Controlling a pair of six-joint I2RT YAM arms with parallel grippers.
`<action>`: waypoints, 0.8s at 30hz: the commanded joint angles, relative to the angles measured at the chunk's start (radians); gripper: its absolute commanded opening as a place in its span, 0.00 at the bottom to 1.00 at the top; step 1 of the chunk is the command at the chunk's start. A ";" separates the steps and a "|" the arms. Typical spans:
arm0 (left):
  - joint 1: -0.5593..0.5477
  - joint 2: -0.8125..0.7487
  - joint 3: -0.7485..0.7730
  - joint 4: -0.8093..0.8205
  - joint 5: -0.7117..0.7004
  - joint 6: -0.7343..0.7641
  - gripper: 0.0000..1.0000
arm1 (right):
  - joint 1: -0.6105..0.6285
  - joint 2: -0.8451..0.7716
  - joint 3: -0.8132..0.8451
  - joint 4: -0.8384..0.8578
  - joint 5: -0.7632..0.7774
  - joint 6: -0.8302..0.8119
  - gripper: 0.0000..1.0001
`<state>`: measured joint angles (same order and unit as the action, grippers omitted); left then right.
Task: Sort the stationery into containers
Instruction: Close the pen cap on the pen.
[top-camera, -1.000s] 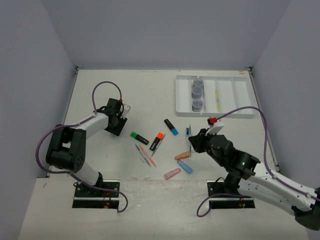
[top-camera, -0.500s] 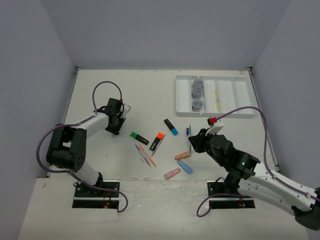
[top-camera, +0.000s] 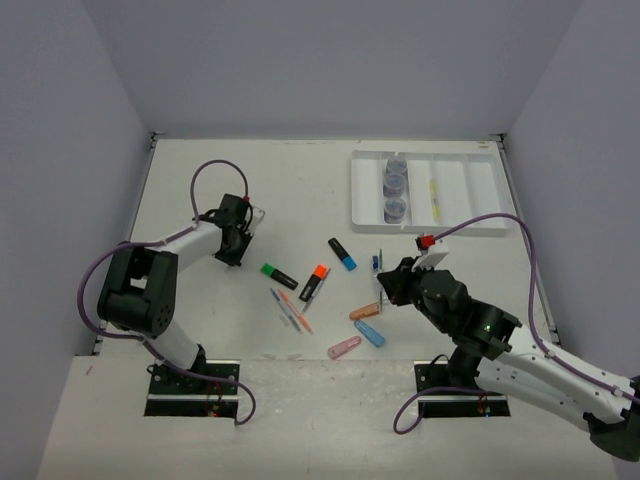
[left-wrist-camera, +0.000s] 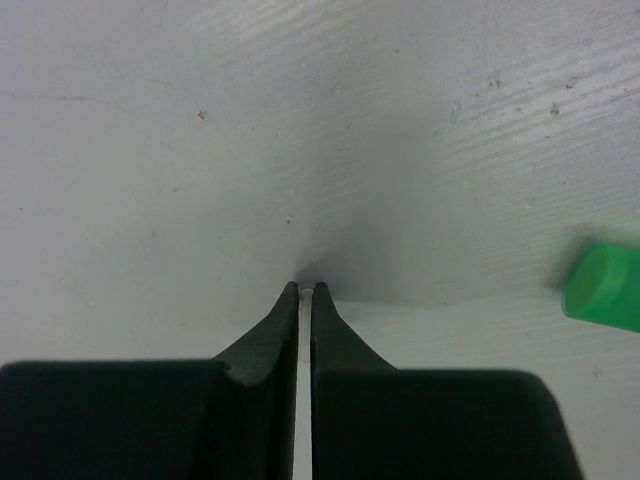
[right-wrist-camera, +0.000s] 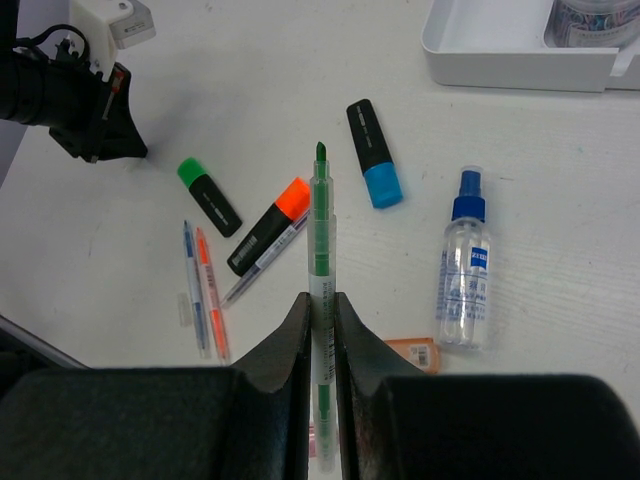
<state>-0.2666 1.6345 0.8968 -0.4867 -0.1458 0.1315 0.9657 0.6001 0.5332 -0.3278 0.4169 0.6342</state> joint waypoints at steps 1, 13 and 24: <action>-0.008 0.026 -0.002 -0.004 -0.012 -0.011 0.00 | -0.003 -0.020 -0.008 0.031 0.022 -0.014 0.00; -0.012 -0.106 0.097 -0.050 0.250 -0.232 0.00 | -0.003 0.048 -0.026 0.175 -0.288 -0.130 0.00; -0.048 -0.705 -0.174 0.626 0.743 -0.665 0.00 | 0.020 0.263 -0.029 0.760 -0.880 -0.015 0.00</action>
<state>-0.2841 1.1259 0.8539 -0.2677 0.3544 -0.2643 0.9632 0.7823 0.4810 0.0961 -0.2175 0.5584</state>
